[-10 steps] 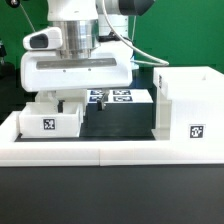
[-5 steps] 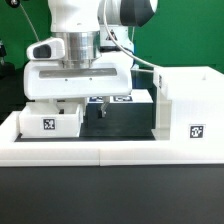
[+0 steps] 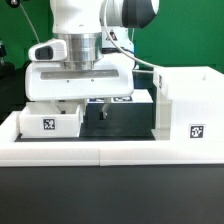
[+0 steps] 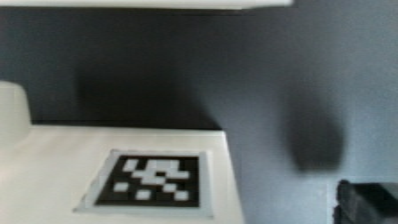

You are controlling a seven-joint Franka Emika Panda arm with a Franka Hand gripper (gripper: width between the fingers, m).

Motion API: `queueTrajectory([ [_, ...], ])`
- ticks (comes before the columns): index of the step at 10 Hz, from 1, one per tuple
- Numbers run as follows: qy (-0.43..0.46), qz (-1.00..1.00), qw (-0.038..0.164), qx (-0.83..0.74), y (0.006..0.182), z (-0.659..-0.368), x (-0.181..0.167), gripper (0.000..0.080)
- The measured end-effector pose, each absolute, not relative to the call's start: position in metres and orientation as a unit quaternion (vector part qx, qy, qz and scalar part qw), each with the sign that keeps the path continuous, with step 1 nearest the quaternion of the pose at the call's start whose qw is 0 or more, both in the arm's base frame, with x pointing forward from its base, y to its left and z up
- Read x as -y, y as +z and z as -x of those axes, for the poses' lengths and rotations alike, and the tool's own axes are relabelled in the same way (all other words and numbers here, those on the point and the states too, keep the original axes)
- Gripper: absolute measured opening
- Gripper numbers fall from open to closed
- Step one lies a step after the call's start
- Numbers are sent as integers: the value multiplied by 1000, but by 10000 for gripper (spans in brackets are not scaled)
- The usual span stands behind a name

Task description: Assemble drawer

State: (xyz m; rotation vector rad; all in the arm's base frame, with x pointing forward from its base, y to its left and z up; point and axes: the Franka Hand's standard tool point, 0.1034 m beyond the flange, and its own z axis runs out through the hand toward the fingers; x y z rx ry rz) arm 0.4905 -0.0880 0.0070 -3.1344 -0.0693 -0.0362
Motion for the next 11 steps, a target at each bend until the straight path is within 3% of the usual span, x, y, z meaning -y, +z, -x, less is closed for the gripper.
queueTrajectory([
  [1,-11,1000,3,22,7,-490,88,525],
  [3,-11,1000,3,22,7,-490,88,155],
  [4,-11,1000,3,22,7,-490,88,155],
  [5,-11,1000,3,22,7,-490,88,50],
  [11,-11,1000,3,22,7,-490,88,41],
])
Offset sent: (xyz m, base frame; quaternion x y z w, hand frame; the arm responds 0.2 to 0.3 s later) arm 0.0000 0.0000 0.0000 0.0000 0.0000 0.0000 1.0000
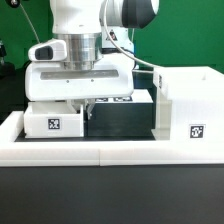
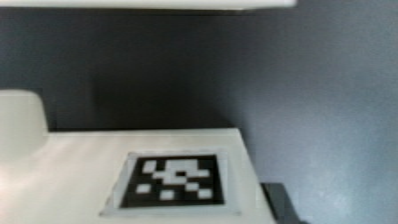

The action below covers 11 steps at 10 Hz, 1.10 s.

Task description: Assemble drawer

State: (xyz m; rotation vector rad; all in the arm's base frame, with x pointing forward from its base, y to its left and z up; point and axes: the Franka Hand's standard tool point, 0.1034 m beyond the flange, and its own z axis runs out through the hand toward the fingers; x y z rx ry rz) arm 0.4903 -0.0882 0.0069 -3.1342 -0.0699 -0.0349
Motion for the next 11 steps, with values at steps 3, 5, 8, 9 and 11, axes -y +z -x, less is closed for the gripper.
queueTrajectory([
  [3,-13,999,5,41,17,-495,86,42],
  [5,-15,995,7,95,23,-501,85,42],
  [8,-17,990,5,143,25,-504,86,42],
  [9,-17,982,3,189,25,-504,87,42],
  [11,-13,950,-4,313,24,-506,90,42],
])
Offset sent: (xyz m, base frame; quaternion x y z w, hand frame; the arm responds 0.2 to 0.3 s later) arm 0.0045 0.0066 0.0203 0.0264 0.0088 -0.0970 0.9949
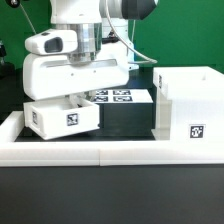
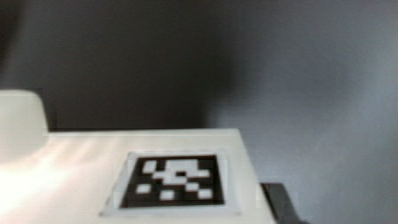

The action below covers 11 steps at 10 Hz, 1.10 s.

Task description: Assemble drawer

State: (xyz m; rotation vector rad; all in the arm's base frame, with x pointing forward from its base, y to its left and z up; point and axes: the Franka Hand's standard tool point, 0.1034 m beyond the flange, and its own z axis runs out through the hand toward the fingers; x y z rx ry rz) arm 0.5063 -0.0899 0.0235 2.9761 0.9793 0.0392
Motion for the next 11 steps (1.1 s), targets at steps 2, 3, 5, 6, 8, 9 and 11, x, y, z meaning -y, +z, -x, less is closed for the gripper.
queueTrajectory([
  [2,4,-908,5,-419,24,-517,90,42],
  [3,0,-889,11,-458,25,-520,88,42],
  [5,-7,-854,17,-519,25,-519,87,42],
  [6,-8,-843,17,-538,25,-519,89,42],
  [8,-11,-817,19,-576,25,-519,90,42],
  [9,-13,-801,20,-598,25,-519,90,42],
  [11,-22,-754,25,-656,26,-521,85,42],
])
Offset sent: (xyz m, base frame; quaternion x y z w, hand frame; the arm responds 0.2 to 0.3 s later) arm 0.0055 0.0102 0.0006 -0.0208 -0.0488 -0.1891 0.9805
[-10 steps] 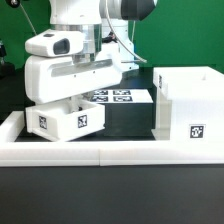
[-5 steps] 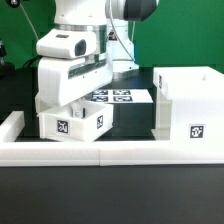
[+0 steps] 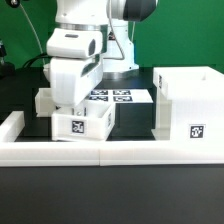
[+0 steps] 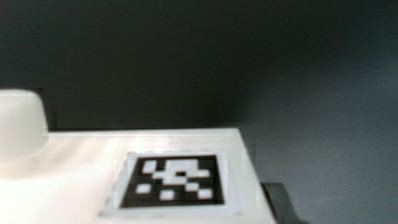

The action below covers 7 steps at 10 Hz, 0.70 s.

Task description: Assemble drawer

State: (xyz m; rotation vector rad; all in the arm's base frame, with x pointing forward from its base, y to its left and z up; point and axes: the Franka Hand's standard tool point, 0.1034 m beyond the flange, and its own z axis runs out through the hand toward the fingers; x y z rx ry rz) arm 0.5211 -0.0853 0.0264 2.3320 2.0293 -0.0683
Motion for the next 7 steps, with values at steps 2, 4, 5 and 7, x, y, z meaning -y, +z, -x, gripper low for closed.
queueTrajectory([
  [2,-27,-737,24,-675,26,-521,86,42],
  [4,-27,-738,24,-674,26,-521,86,42],
  [5,-27,-738,24,-674,26,-521,86,42],
  [7,-31,-737,17,-675,26,-521,79,42],
])
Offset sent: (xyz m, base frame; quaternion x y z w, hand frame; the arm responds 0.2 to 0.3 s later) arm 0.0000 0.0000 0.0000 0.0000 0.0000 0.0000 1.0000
